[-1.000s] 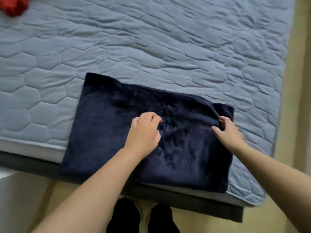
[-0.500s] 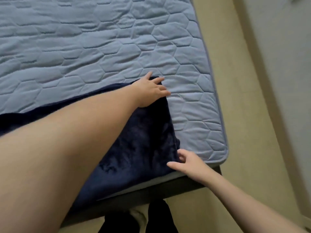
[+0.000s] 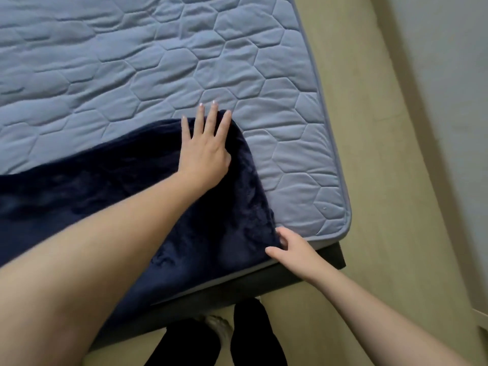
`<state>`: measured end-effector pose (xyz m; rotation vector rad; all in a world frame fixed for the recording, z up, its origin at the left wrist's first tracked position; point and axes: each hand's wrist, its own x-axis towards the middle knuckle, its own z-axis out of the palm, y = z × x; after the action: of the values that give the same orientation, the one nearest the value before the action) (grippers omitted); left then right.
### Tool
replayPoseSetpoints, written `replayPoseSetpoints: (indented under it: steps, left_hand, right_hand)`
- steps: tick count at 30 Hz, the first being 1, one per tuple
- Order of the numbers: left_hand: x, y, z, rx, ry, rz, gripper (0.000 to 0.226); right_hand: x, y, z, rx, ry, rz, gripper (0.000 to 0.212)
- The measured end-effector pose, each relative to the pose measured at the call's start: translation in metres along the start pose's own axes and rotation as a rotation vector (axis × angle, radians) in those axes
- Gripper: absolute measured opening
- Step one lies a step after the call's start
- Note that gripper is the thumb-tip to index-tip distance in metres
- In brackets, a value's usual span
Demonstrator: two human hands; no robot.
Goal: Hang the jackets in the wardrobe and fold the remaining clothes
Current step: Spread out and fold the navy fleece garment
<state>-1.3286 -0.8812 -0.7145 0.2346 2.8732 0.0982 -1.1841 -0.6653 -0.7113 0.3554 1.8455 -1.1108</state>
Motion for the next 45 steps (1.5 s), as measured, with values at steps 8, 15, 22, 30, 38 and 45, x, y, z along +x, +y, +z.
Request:
replayPoseSetpoints:
  steps: [8,15,22,30,38,45]
  left_hand:
    - [-0.210,-0.026,0.044,-0.152,-0.089,-0.351,0.062]
    - [-0.268,-0.028,0.020,-0.574,0.151,-1.039,0.036]
    - [-0.255,-0.022,0.025,-1.801,0.466,-2.229,0.069]
    - [-0.266,-0.020,0.041,-2.384,0.715,-1.846,0.033]
    - [-0.274,-0.033,0.014,-2.522,0.797,-1.759,0.027]
    - [-0.298,-0.143,-0.083,-2.204,0.825,-1.317,0.016]
  right_hand:
    - [0.019,-0.099,0.005,-0.630,0.371,-0.273,0.062]
    - [0.080,-0.210,0.078,-1.270,0.134,-0.559,0.072]
    - [0.142,-0.276,0.166,-1.348,-0.042,-0.574,0.072]
    - [0.185,-0.312,0.203,-1.372,-0.136,-0.463,0.079]
    - [0.165,-0.330,0.195,-1.168,-0.248,-0.224,0.072]
    - [0.063,-0.423,0.126,-0.587,-0.216,-0.232,0.070]
